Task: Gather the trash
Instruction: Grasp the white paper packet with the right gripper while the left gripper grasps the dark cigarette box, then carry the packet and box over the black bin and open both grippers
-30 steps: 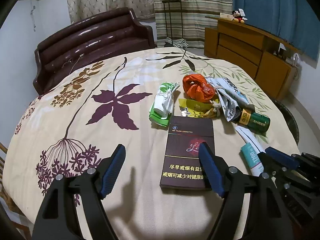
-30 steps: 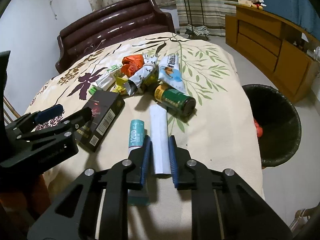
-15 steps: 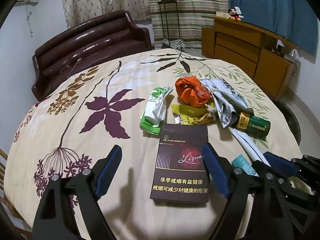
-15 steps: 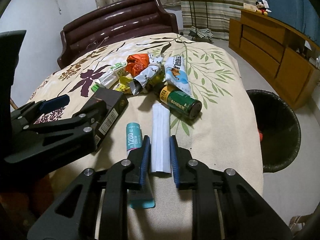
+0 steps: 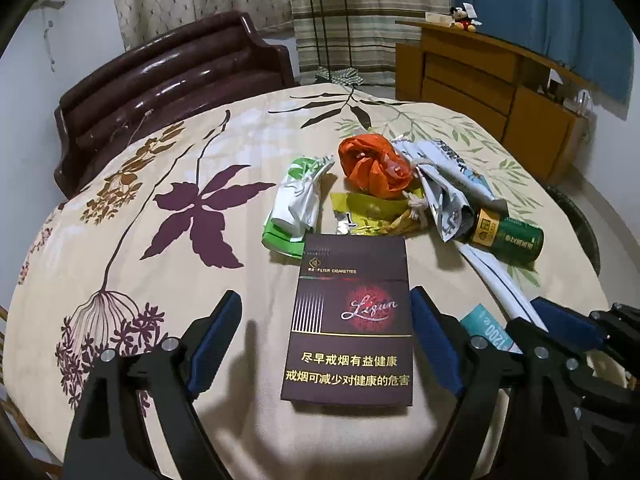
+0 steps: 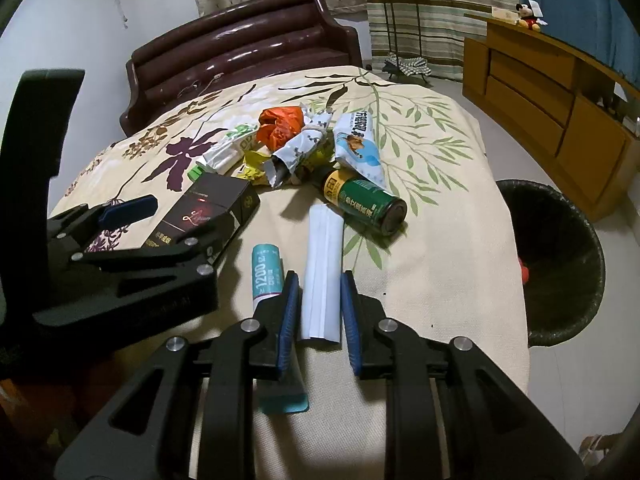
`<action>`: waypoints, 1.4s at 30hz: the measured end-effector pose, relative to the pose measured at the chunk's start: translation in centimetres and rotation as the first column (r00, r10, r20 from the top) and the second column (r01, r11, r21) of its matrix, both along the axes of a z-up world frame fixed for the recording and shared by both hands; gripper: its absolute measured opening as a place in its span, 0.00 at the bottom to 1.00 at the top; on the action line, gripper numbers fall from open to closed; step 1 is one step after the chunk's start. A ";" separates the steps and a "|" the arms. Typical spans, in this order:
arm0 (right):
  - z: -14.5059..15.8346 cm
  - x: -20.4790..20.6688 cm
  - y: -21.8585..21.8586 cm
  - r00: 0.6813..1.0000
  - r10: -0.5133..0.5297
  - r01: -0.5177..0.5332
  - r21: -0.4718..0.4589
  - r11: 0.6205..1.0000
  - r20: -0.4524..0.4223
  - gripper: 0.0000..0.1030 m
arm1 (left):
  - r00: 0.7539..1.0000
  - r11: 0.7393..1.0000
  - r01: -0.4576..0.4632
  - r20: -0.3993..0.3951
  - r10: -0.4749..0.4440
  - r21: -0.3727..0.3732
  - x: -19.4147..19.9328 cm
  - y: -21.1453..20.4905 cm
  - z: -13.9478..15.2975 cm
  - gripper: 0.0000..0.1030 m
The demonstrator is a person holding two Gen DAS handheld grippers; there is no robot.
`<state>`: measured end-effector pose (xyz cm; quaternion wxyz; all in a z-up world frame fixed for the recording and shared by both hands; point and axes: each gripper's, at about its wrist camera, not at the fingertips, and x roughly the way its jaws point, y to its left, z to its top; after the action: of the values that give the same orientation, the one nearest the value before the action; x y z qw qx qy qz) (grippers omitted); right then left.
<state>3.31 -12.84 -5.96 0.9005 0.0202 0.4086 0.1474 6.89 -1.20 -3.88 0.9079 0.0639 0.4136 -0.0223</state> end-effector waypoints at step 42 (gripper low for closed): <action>5.0 -1.7 -2.4 0.989 -0.040 0.034 0.047 0.998 0.145 0.14 | 0.991 0.994 0.059 0.129 -0.047 -0.091 -2.8 -0.5 4.6 0.53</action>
<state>1.59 -15.28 -0.94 0.9299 0.0370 0.3379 0.1409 4.10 -1.65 0.71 0.9334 0.0332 0.3519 -0.0618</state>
